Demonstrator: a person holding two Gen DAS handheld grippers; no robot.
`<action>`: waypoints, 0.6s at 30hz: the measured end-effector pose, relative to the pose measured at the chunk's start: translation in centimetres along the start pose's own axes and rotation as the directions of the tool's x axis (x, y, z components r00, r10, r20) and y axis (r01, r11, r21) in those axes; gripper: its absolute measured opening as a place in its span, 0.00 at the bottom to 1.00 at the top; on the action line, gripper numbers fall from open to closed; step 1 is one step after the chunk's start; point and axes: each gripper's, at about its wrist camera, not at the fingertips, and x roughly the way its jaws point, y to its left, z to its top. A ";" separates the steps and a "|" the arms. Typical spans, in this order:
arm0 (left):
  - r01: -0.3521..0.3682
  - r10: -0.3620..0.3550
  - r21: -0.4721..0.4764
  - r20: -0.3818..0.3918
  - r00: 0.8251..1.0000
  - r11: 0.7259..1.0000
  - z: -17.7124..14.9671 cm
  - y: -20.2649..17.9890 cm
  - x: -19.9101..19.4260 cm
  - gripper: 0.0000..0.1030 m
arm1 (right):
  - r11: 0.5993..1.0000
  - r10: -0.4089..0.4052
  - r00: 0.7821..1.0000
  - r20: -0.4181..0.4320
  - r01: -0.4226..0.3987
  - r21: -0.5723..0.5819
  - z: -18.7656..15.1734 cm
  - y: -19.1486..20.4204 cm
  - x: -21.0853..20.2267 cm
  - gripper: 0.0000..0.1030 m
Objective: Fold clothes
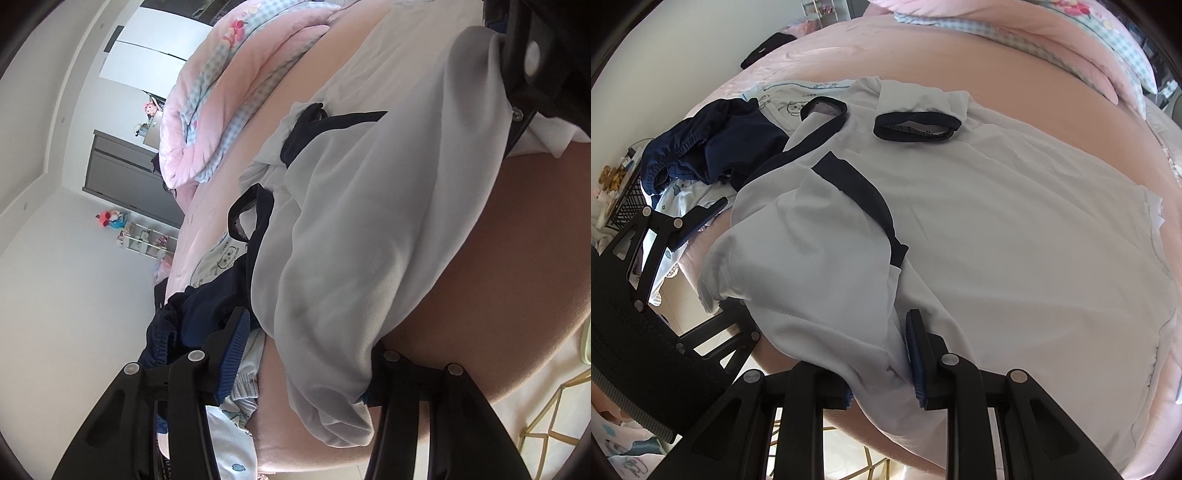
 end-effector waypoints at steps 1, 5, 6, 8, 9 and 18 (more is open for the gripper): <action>-0.017 0.017 0.013 0.008 1.000 1.000 -0.1 0.0 -0.1 0.52 | 1.000 -0.002 1.000 -0.002 0.002 -0.003 -0.1 0.0 0.0 0.22; -0.145 0.138 0.081 0.084 0.987 0.986 -0.2 -0.4 -0.5 0.73 | 1.000 -0.003 1.000 -0.024 0.002 -0.030 -0.2 0.1 0.1 0.22; -0.177 0.166 0.102 0.108 0.980 0.979 -0.2 -0.5 -0.7 0.73 | 0.999 -0.003 0.999 -0.038 0.001 -0.042 -0.3 0.1 0.2 0.22; -0.232 0.206 0.159 0.166 0.964 0.959 -0.5 -1.2 -1.2 0.74 | 0.997 -0.017 0.998 -0.053 0.013 -0.079 -0.3 0.3 0.3 0.22; -0.263 0.224 0.194 0.204 0.953 0.945 -0.7 -1.7 -1.5 0.74 | 0.995 -0.019 0.998 -0.053 0.014 -0.096 -0.3 0.4 0.2 0.22; -0.335 0.161 0.418 0.398 0.903 0.844 -2.0 -3.9 -2.9 0.61 | 0.994 -0.011 0.999 -0.031 0.007 -0.108 0.7 -0.2 -1.2 0.22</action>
